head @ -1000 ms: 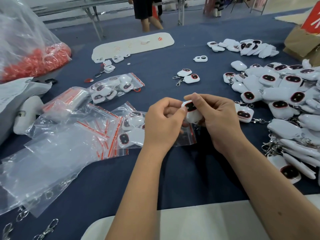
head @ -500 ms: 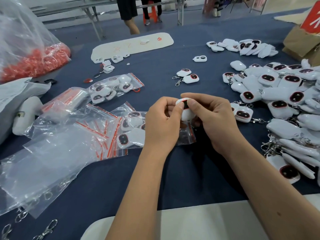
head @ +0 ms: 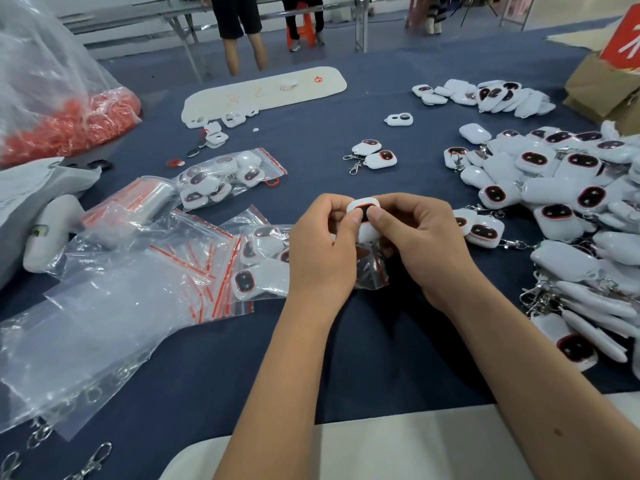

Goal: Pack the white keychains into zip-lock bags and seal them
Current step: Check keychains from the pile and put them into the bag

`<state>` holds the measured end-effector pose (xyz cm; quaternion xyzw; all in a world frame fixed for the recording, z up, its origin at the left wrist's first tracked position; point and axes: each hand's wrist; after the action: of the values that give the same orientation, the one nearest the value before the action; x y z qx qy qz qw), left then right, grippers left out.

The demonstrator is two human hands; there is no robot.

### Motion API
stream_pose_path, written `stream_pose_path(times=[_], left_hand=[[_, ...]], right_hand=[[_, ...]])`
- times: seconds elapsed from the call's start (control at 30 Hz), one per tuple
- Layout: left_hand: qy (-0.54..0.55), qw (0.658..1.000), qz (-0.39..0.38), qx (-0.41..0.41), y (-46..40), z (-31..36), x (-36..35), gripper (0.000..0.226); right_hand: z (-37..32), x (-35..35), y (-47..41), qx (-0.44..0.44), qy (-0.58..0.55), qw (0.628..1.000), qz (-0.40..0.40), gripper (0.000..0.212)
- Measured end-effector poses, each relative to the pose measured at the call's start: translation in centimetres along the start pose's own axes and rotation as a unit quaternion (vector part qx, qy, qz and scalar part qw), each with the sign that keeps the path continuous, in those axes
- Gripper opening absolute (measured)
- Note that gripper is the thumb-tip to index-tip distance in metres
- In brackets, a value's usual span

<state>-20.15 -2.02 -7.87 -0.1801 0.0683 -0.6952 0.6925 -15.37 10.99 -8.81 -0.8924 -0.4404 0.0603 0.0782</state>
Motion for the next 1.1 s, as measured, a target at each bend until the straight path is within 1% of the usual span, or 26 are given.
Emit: stream_pose_path(times=[0.1, 0.23, 0.37, 0.73, 0.83, 0.93, 1.1], left_hand=[[-0.015, 1.000, -0.011, -0.015, -0.02, -0.09, -0.04, 0.007], [-0.006, 1.000, -0.007, -0.006, -0.02, -0.09, -0.04, 0.007], [-0.022, 1.000, -0.005, -0.018, -0.02, -0.17, -0.04, 0.007], [-0.016, 1.000, 0.001, -0.020, -0.14, -0.08, 0.10, 0.008], [-0.014, 0.999, 0.026, -0.024, -0.21, -0.20, 0.00, 0.008], [0.011, 0.999, 0.053, -0.010, -0.34, -0.41, 0.00, 0.008], [0.014, 0.999, 0.047, -0.016, -0.17, -0.25, -0.32, 0.013]], right_hand=[[0.06, 0.12, -0.12, 0.007, 0.012, 1.000, 0.013, 0.019], [0.01, 0.13, -0.04, 0.009, 0.012, 1.000, 0.006, 0.018], [0.05, 0.19, -0.09, 0.010, 0.013, 1.000, 0.015, 0.018], [0.02, 0.26, -0.10, 0.011, 0.012, 1.000, 0.025, 0.015], [-0.08, 0.22, 0.04, -0.002, -0.004, 1.000, 0.000, 0.012], [-0.08, 0.02, 0.26, -0.004, 0.008, 1.000, -0.027, 0.015], [0.06, 0.23, 0.16, -0.012, 0.001, 1.000, -0.005, 0.015]])
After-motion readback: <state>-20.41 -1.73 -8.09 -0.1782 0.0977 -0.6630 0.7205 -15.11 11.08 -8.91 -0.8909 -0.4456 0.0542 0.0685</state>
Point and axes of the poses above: each hand's wrist, its own y-axis away from the middle knuckle, its own x-axis out of the back of the hand, z = x × y, and after that the axes turned 14 degrees about z, right-handed
